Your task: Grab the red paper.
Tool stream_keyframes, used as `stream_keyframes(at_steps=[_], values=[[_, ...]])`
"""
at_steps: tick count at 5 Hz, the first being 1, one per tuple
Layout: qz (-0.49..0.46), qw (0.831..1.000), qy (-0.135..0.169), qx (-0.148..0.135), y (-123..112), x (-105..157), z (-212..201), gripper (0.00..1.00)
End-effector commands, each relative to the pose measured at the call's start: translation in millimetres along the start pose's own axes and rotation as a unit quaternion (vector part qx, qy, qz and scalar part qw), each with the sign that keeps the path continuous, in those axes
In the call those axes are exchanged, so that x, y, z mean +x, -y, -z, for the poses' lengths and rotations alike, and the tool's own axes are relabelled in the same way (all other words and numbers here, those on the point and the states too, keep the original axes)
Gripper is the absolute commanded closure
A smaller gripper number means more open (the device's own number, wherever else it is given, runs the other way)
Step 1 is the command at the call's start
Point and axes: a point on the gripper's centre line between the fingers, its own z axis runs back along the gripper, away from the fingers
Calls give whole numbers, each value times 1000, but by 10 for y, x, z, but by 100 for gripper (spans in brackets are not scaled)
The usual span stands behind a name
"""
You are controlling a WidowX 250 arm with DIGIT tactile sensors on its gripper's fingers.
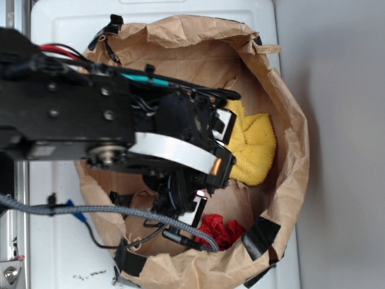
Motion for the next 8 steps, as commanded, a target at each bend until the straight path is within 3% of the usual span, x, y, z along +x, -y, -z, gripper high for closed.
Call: stream_keyframes(at_steps=[1, 3, 4, 6, 7, 8], values=[[35, 998, 32, -44, 16, 184, -31, 0], [35, 998, 32, -44, 16, 184, -31, 0], [57, 994, 63, -67, -20, 47, 88, 0], [94, 981, 78, -153, -104, 163, 309, 0], [111, 975, 78, -176, -58, 256, 355, 0], [125, 975, 67, -173, 115, 331, 341, 0]])
